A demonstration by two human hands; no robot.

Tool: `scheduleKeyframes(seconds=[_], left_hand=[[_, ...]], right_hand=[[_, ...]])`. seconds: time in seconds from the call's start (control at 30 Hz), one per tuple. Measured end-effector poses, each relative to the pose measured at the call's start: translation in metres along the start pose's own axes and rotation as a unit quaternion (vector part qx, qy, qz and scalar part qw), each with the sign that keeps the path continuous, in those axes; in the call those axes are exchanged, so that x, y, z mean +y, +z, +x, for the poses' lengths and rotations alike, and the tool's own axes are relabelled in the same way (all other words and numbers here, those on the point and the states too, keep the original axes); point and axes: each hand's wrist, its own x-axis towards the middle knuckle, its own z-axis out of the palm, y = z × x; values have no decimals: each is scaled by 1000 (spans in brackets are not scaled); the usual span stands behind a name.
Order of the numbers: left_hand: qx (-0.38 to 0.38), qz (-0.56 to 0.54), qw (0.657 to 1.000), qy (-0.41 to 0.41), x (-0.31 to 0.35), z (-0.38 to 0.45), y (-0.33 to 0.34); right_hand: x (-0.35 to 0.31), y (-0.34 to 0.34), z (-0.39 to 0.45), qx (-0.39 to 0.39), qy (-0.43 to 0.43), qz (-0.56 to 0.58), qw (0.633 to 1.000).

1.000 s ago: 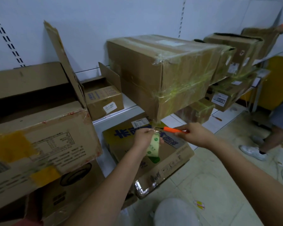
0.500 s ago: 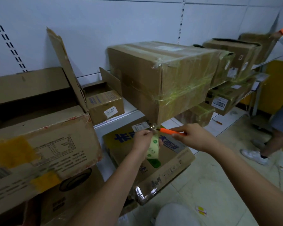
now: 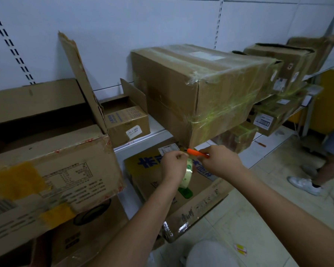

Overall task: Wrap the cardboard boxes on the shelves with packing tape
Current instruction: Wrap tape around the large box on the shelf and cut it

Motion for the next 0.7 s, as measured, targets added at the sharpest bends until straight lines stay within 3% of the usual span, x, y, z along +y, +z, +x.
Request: scheduleKeyframes(seconds=[0.13, 0.33, 0.57, 0.7], left_hand=[[-21, -51, 998, -34, -3, 4, -10], [-29, -78, 995, -59, -2, 6, -16], [-6, -34, 999, -42, -19, 13, -10], [-2, -18, 1000, 5, -9, 9, -11]], right_hand=[[12, -24, -13, -79, 19, 125, 989], [17, -38, -30, -122, 33, 231, 965], [6, -23, -25, -113, 29, 211, 970], [6, 6, -10, -53, 49, 73, 995]])
